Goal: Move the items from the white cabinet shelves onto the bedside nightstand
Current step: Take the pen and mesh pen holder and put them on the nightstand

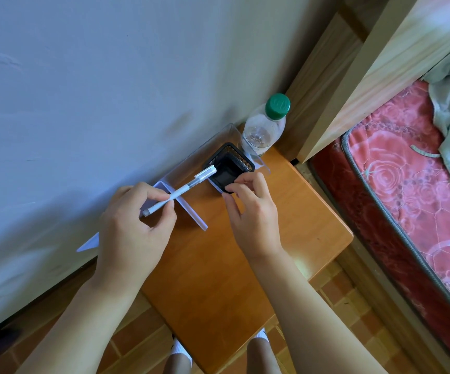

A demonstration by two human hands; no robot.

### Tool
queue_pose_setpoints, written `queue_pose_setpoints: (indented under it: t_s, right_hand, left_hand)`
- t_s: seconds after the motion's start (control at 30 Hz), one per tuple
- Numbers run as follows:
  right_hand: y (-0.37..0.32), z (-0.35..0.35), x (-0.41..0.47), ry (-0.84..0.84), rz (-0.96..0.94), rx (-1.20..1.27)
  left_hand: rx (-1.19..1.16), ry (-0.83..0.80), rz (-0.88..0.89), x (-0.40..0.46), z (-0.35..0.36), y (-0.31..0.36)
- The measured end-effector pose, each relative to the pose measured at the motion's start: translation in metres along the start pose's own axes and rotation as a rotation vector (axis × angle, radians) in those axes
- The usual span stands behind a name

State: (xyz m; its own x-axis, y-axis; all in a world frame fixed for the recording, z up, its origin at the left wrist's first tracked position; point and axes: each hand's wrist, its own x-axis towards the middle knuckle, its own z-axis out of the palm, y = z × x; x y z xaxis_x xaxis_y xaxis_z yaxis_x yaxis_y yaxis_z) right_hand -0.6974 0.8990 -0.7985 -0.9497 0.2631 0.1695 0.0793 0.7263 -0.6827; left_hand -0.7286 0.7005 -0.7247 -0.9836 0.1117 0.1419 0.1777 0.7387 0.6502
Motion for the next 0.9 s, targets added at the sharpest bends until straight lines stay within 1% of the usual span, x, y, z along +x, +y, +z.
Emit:
queue_pose_setpoints:
  t_s: [0.9]
  right_hand:
    - [-0.001,0.007,0.014,0.011,0.023,0.005]
  left_hand:
    - [-0.031,-0.001,0.001,0.000,-0.004,-0.003]
